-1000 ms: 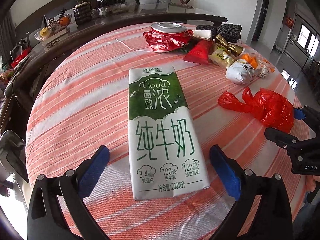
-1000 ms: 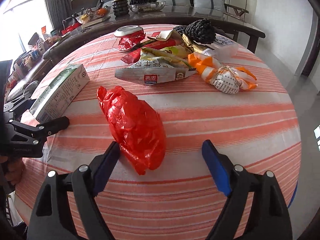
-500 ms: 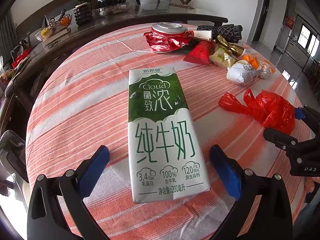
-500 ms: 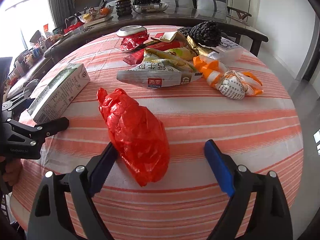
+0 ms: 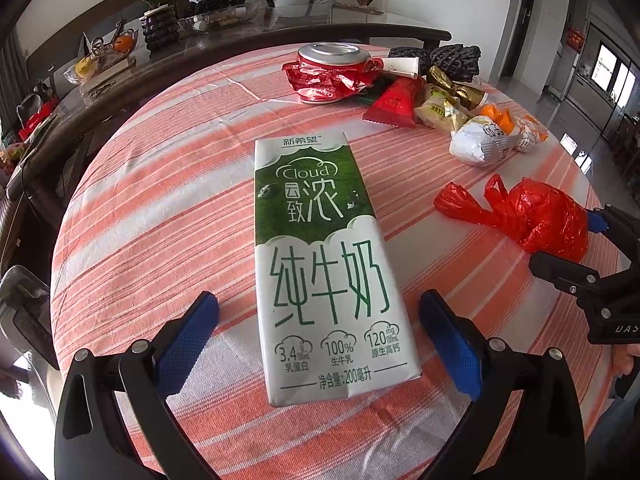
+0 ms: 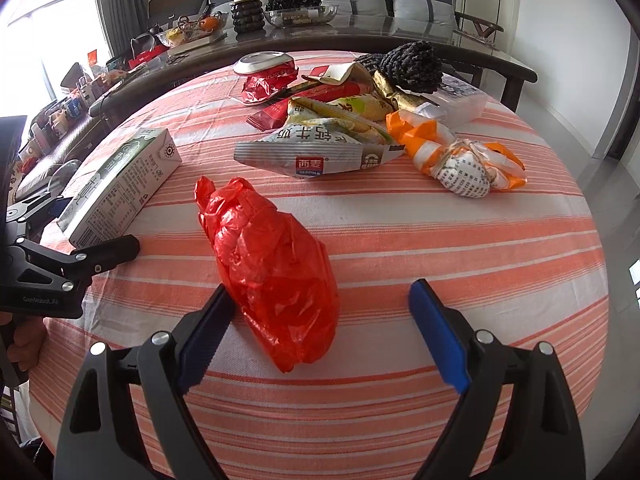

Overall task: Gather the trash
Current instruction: 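Grasp the red plastic bag with the right gripper while the left gripper holds the carton, then carry both items to the blue wastebasket and open both grippers to drop them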

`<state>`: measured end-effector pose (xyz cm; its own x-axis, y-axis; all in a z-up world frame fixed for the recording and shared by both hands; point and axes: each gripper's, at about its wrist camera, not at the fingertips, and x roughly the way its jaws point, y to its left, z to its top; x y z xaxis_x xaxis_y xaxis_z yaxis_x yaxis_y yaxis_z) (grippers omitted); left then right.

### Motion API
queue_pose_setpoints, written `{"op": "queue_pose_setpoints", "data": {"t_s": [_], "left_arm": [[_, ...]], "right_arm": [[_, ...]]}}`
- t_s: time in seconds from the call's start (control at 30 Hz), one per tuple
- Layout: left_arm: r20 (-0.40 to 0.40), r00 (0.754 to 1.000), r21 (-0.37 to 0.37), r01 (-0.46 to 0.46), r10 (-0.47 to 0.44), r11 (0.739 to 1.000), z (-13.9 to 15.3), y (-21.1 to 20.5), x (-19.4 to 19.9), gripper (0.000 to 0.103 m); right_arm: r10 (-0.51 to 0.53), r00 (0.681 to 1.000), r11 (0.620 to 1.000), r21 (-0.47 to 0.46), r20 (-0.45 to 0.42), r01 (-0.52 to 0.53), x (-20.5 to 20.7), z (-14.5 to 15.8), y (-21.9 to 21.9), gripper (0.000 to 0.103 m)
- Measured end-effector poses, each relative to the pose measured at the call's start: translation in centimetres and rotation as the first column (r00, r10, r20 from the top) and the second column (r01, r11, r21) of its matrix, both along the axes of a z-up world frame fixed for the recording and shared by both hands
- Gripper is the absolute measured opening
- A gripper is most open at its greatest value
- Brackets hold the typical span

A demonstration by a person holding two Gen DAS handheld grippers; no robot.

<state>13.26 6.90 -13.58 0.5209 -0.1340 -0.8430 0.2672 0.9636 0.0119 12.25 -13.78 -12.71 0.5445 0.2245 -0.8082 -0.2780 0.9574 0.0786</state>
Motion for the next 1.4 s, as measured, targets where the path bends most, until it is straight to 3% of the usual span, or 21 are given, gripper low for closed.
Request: {"op": "queue_pose_setpoints", "data": {"t_s": [0.07,0.13,0.23,0.37,0.43,0.47,0.5,0.53,0.57,0.67,0.83,0.93,1.03,1.2,1.4], "left_arm": [[-0.034,0.999,0.017,0.031,-0.031,0.999,0.7,0.1,0.0,0.098],[-0.01,0.998,0.025,0.055,-0.055,0.998,2.2,0.2,-0.3,0.098],[-0.033,0.996,0.027,0.087,-0.086,0.996,3.6,-0.1,0.5,0.098],[-0.084,0.993,0.065,0.09,-0.084,0.994,3.2,-0.6,2.7,0.098],[-0.122,0.99,0.038,0.074,-0.069,0.997,2.9,-0.1,3.7,0.085],[-0.145,0.987,0.011,0.067,-0.064,0.998,2.8,0.1,4.1,0.081],[-0.169,0.984,-0.01,0.064,-0.064,0.998,2.5,0.3,4.4,0.067],[-0.192,0.979,-0.035,0.067,-0.072,0.997,2.3,0.4,4.7,0.055],[-0.189,0.98,-0.043,0.061,-0.068,0.997,2.3,0.5,4.6,0.054],[-0.16,0.985,-0.053,0.048,-0.056,0.997,2.6,0.7,4.0,0.049],[-0.108,0.993,-0.16,0.037,-0.055,0.986,4.7,0.3,2.2,0.048],[-0.071,0.992,-0.229,0.081,-0.1,0.97,6.8,-2.1,1.2,0.048],[-0.027,0.982,-0.273,0.171,-0.185,0.947,8.8,-6.9,0.7,0.048],[0.01,0.933,-0.333,0.343,-0.361,0.878,10.7,-18.3,0.8,0.048],[-0.012,0.85,-0.367,0.486,-0.526,0.794,9.1,-33.3,1.1,0.048]], "right_arm": [[0.051,0.997,0.998,0.03,-0.058,-0.049,0.5,0.6,-0.4,0.086],[0.104,0.99,0.992,0.08,-0.1,-0.097,0.9,2.1,-0.9,0.086],[0.22,0.966,0.975,0.038,-0.133,-0.217,1.7,4.5,0.0,0.086],[0.335,0.921,0.938,-0.02,-0.197,-0.345,3.0,5.3,2.5,0.082],[0.354,0.904,0.926,-0.046,-0.241,-0.375,3.7,4.7,3.6,0.071],[0.358,0.899,0.922,-0.06,-0.254,-0.384,4.1,4.4,3.9,0.07],[0.358,0.896,0.919,-0.068,-0.262,-0.387,4.3,4.0,4.1,0.062],[0.358,0.894,0.919,-0.065,-0.271,-0.388,4.5,3.8,4.2,0.042],[0.35,0.893,0.922,-0.063,-0.283,-0.381,4.7,3.5,4.1,0.033],[0.32,0.916,0.941,-0.031,-0.243,-0.338,4.2,4.4,2.9,0.03],[0.241,0.956,0.968,0.115,-0.167,-0.224,2.1,6.6,-2.2,0.03],[0.147,0.98,0.972,0.2,-0.131,-0.12,0.7,7.9,-7.6,0.03],[-0.003,0.995,0.974,0.226,-0.1,0.025,-0.2,9.0,-14.6,0.03],[-0.277,0.954,0.939,0.178,-0.111,0.293,-1.3,8.2,-27.1,0.03],[-0.473,0.869,0.862,0.125,-0.148,0.491,-2.4,4.7,-37.7,0.03]]}}
